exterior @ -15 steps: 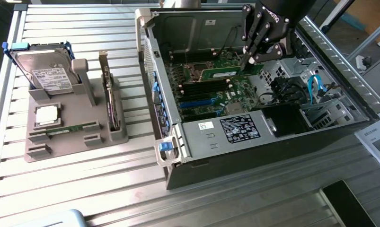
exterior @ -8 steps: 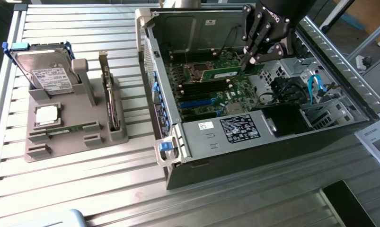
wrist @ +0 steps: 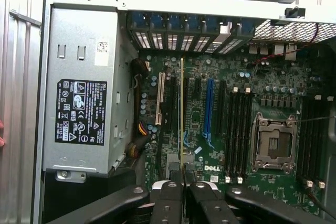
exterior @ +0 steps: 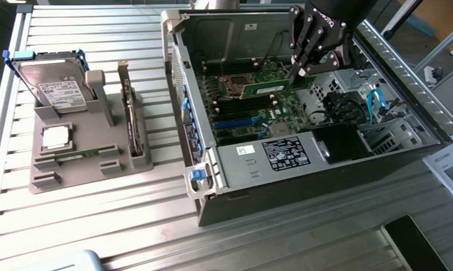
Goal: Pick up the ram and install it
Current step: 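Pick up the ram and move it above insertion slot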
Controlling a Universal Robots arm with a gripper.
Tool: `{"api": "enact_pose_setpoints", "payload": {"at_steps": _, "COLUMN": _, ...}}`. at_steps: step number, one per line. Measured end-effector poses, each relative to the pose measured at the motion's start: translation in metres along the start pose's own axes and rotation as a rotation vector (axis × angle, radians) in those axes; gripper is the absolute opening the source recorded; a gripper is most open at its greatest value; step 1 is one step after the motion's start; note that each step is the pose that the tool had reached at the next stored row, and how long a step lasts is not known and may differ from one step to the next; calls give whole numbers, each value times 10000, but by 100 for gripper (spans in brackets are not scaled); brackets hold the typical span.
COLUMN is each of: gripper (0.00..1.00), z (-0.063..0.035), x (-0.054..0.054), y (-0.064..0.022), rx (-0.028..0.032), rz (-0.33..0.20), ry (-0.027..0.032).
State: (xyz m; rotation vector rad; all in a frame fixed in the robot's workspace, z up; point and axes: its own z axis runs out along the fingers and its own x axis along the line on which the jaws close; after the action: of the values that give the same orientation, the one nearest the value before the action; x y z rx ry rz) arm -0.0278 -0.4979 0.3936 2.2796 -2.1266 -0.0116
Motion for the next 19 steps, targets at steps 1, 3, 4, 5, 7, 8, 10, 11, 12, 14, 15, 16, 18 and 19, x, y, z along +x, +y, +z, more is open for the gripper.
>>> {"api": "enact_pose_setpoints", "payload": {"at_steps": 1, "gripper": 12, "z": 0, "x": 0, "y": 0, "rx": 0, "rz": 0, "ry": 0}}
{"api": "enact_pose_setpoints", "payload": {"at_steps": 3, "gripper": 12, "z": -1, "x": -7, "y": 0, "rx": -1, "rz": 1, "ry": 2}}
{"api": "enact_pose_setpoints", "payload": {"at_steps": 4, "gripper": 12, "z": 0, "x": -12, "y": -1, "rx": -1, "rz": 1, "ry": 1}}
{"api": "enact_pose_setpoints", "payload": {"at_steps": 5, "gripper": 12, "z": -1, "x": -21, "y": -1, "rx": -1, "rz": 0, "ry": 1}}
{"api": "enact_pose_setpoints", "payload": {"at_steps": 7, "gripper": 12, "z": 0, "x": -36, "y": -3, "rx": 1, "rz": 0, "ry": 0}}
{"api": "enact_pose_setpoints", "payload": {"at_steps": 8, "gripper": 12, "z": 0, "x": -41, "y": -3, "rx": 1, "rz": -1, "ry": 0}}
{"api": "enact_pose_setpoints", "payload": {"at_steps": 10, "gripper": 12, "z": 1, "x": -58, "y": -4, "rx": 2, "rz": 0, "ry": 0}}
{"api": "enact_pose_setpoints", "payload": {"at_steps": 11, "gripper": 12, "z": 1, "x": -70, "y": -4, "rx": 3, "rz": 1, "ry": -1}}
{"api": "enact_pose_setpoints", "payload": {"at_steps": 12, "gripper": 12, "z": 2, "x": -85, "y": -6, "rx": 3, "rz": 0, "ry": 0}}
{"api": "enact_pose_setpoints", "payload": {"at_steps": 14, "gripper": 12, "z": 3, "x": -119, "y": -8, "rx": 4, "rz": 0, "ry": 0}}
{"api": "enact_pose_setpoints", "payload": {"at_steps": 15, "gripper": 12, "z": 4, "x": -139, "y": -10, "rx": 4, "rz": 0, "ry": 0}}
{"api": "enact_pose_setpoints", "payload": {"at_steps": 16, "gripper": 12, "z": 4, "x": -165, "y": -11, "rx": 4, "rz": 0, "ry": 1}}
{"api": "enact_pose_setpoints", "payload": {"at_steps": 18, "gripper": 12, "z": 5, "x": -194, "y": -14, "rx": 5, "rz": 0, "ry": 1}}
{"api": "enact_pose_setpoints", "payload": {"at_steps": 19, "gripper": 12, "z": 5, "x": -219, "y": -15, "rx": 6, "rz": 0, "ry": 1}}
